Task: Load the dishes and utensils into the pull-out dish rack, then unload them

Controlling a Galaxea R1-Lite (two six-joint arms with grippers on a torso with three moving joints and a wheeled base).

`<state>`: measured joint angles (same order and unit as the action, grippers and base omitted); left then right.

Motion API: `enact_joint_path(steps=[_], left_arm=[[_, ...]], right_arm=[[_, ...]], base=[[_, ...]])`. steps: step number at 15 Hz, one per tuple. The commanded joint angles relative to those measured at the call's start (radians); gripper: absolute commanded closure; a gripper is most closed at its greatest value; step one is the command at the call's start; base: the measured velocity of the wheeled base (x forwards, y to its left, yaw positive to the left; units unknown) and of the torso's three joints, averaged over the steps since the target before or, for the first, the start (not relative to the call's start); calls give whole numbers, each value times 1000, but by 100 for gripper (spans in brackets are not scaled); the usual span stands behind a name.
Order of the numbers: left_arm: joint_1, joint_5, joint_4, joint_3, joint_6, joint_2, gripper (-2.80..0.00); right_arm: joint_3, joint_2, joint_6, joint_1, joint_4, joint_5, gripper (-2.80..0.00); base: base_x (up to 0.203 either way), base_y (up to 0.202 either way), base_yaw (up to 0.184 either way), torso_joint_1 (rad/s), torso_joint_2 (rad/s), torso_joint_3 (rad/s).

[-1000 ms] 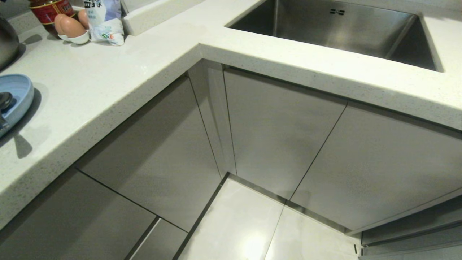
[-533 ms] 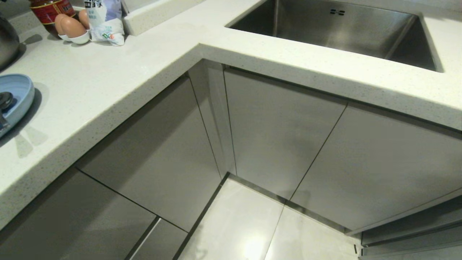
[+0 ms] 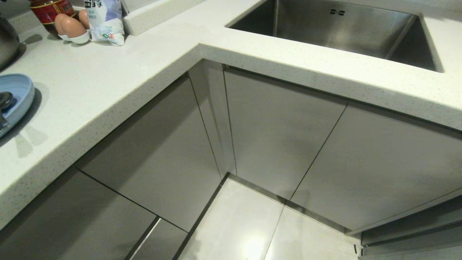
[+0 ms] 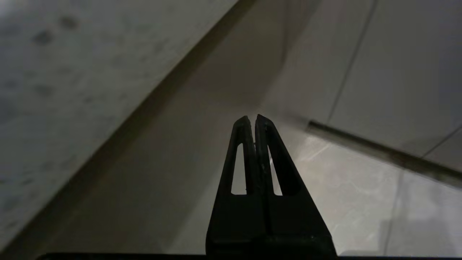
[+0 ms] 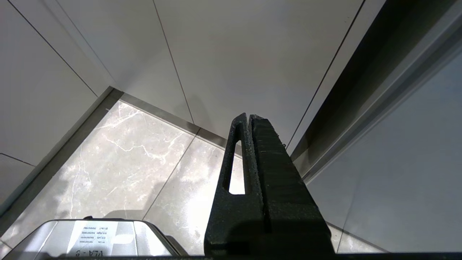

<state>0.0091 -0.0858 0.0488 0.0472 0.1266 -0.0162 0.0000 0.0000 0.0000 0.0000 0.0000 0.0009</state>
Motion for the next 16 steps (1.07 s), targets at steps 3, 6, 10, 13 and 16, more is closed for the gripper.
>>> enact_joint_path(steps=[3,6,10,13,16], left_arm=[[0,110,-26,-59,-39,15,0],[0,110,-32,-59,-54,15,0],[0,112,-32,-59,-54,15,0],[0,112,-30,-59,-59,15,0],[0,121,-29,-59,-52,16,0]], right_arm=[[0,0,0,0,0,1,0],[0,0,0,0,0,-1,0],[0,0,0,0,0,1,0],[0,0,0,0,0,1,0],[0,0,0,0,0,1,0]], base=[[0,0,0,0,0,0],[0,0,0,0,0,0],[0,0,0,0,0,0],[0,0,0,5,3,54],[0,0,0,-1,5,174]])
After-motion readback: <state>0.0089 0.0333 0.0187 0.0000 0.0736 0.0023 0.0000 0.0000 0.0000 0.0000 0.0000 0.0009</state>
